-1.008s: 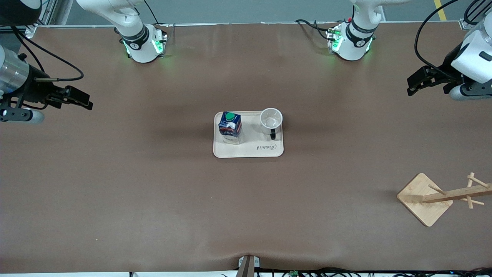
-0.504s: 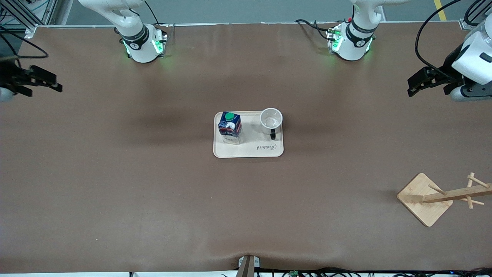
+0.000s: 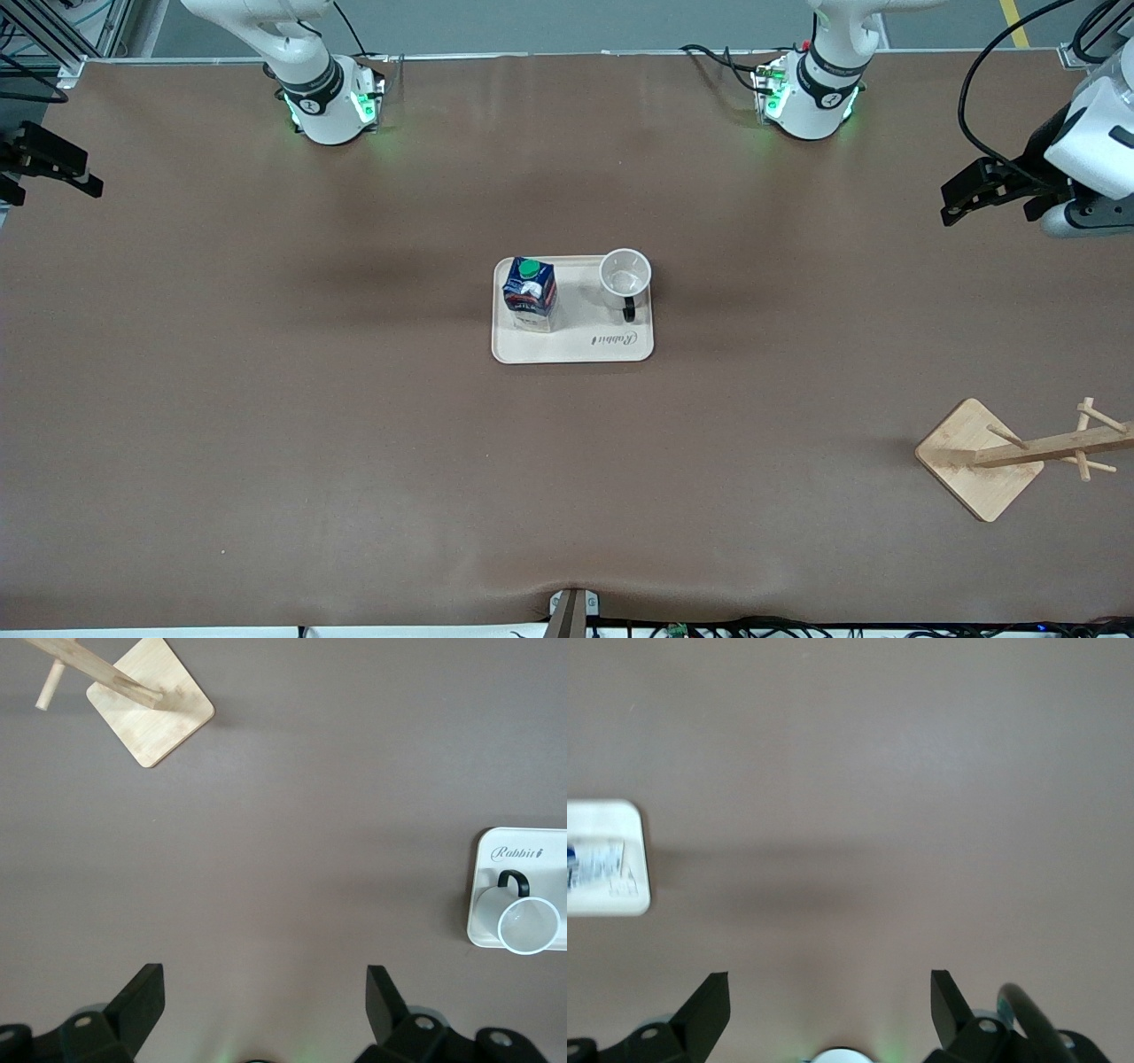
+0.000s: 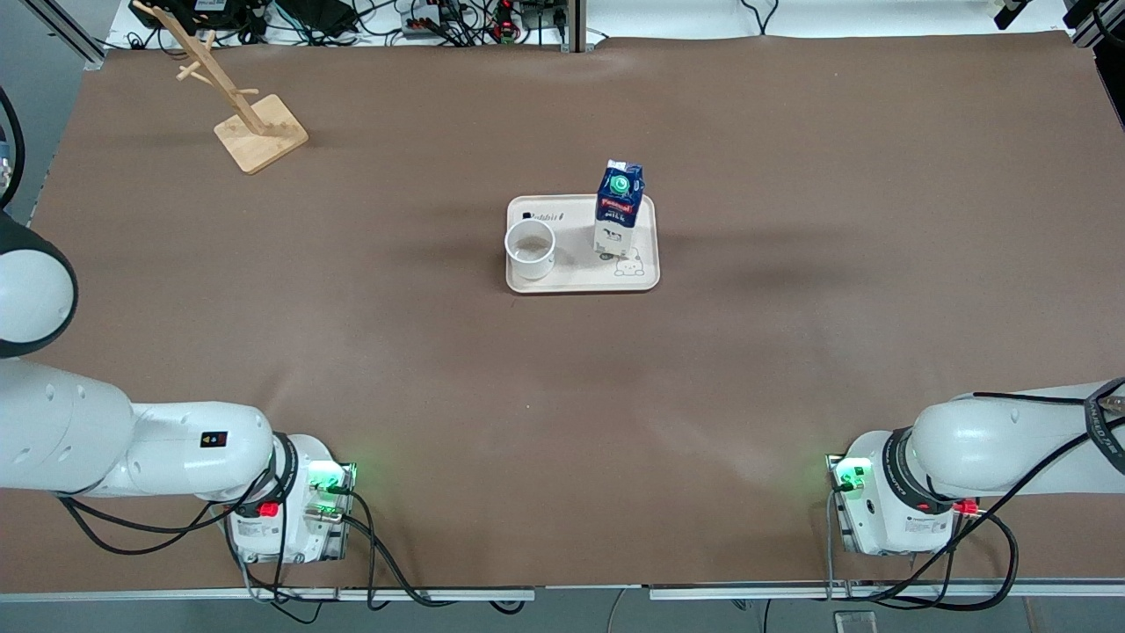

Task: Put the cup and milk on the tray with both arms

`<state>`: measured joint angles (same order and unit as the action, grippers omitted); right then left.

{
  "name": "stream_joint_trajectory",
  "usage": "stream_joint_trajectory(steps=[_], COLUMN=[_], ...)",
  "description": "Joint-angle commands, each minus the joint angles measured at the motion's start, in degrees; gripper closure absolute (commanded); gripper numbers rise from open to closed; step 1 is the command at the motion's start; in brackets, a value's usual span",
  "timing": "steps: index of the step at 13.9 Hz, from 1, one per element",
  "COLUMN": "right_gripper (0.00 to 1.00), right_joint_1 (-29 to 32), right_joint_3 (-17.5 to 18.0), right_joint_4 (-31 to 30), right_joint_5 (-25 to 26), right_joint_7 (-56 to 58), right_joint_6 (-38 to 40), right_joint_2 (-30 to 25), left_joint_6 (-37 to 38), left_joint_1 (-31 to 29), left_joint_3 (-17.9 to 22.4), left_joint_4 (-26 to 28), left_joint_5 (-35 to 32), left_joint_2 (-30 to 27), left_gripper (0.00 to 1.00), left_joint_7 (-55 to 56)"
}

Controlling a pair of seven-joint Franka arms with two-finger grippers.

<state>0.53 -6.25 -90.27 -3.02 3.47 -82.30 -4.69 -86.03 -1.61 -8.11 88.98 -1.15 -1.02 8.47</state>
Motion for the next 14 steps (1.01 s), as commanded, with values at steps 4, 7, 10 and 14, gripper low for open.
stream_joint_trajectory(steps=[4, 7, 10, 14], right_gripper=[0.00, 0.00, 0.00, 0.00], right_joint_1=[0.2, -0.2, -0.4, 0.4], right_joint_3=[0.9, 0.9, 0.9, 0.8], right_joint_4=[3.5, 3.7, 3.7, 4.0], right_joint_5=[1.2, 1.1, 1.2, 1.4], right_joint_7=[-9.0, -9.3, -9.2, -9.1], right_joint_6=[1.0, 1.2, 1.2, 1.1], right_joint_2=[1.4, 1.6, 1.6, 2.1], left_joint_6=[0.1, 0.2, 0.2, 0.3], left_joint_1=[0.0, -0.1, -0.1, -0.3], left_joint_3=[-0.1, -0.1, -0.1, -0.1], left_joint_4=[-1.5, -1.5, -1.5, -1.5], left_joint_5=[0.4, 0.4, -0.1, -0.1], left_joint_2=[0.8, 0.7, 0.6, 0.7], left_gripper=[0.00, 0.00, 0.00, 0.00], left_joint_7=[0.2, 0.2, -0.3, 0.1])
